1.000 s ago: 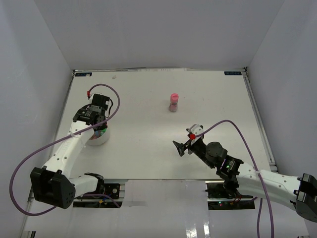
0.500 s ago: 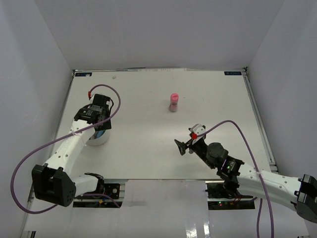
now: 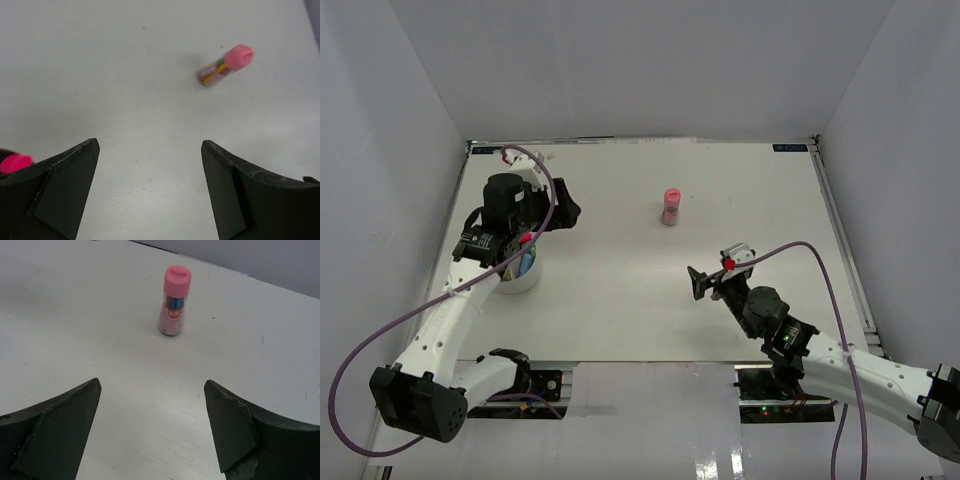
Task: Sort the stationery into containers
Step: Pick up the stationery from the center of the board.
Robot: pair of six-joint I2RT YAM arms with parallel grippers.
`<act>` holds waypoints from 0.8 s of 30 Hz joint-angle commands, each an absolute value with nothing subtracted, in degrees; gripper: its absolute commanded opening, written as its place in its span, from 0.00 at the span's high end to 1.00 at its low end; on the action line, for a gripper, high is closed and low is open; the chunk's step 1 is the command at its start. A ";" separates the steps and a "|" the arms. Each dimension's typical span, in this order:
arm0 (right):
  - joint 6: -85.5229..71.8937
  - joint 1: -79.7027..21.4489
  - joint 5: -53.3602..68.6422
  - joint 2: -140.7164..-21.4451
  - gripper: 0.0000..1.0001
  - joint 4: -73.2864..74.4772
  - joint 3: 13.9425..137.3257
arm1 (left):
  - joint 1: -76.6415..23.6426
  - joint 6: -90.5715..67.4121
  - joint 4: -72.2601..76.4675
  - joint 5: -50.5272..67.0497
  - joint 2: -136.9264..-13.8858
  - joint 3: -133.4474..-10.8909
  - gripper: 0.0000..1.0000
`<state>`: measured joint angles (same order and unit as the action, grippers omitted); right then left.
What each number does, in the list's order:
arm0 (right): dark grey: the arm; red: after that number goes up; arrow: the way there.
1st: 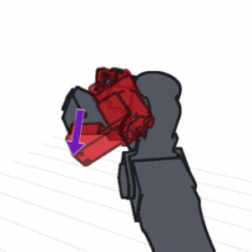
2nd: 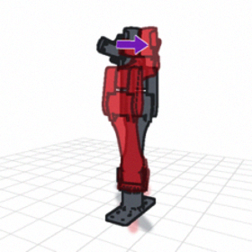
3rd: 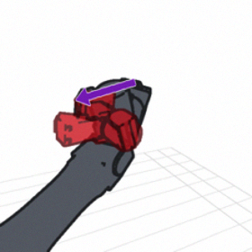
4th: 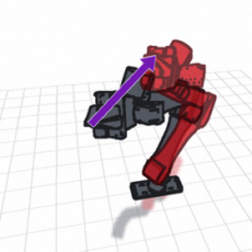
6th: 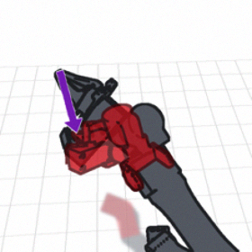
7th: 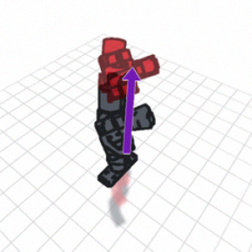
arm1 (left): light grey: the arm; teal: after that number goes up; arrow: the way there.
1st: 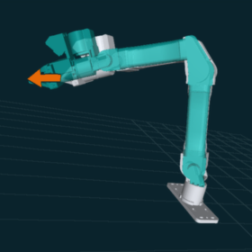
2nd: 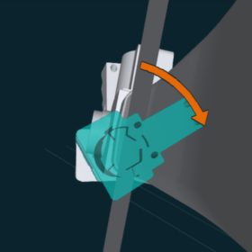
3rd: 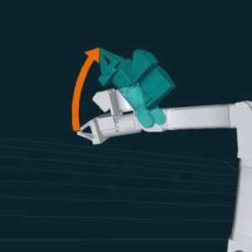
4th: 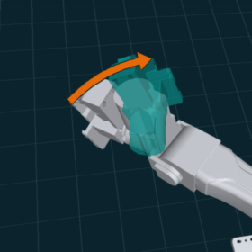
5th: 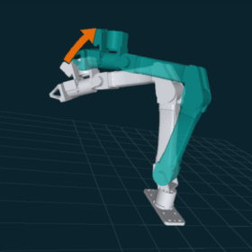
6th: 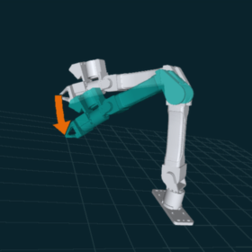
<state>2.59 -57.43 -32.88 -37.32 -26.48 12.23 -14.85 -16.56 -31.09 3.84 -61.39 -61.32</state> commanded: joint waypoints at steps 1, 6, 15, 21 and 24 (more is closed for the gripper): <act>0.44 -55.20 -34.98 -36.39 0.10 -27.43 12.57 | -16.87 -18.72 -17.25 18.01 -63.89 -59.07 0.06; -1.58 -51.60 -33.31 -36.04 0.10 -26.46 11.87 | -25.21 -16.62 -6.08 15.82 -71.97 -60.46 0.03; -4.75 -48.08 -26.63 -35.77 0.10 -26.63 9.84 | -31.82 -6.25 16.60 18.81 -91.56 -65.20 0.02; -4.22 -47.90 -25.75 -35.77 0.10 -26.89 9.58 | -32.25 -4.04 25.04 23.99 -103.26 -69.95 0.02; -4.04 -47.81 -25.23 -35.86 0.10 -27.51 9.23 | -32.34 -3.69 25.14 24.17 -108.36 -72.85 0.02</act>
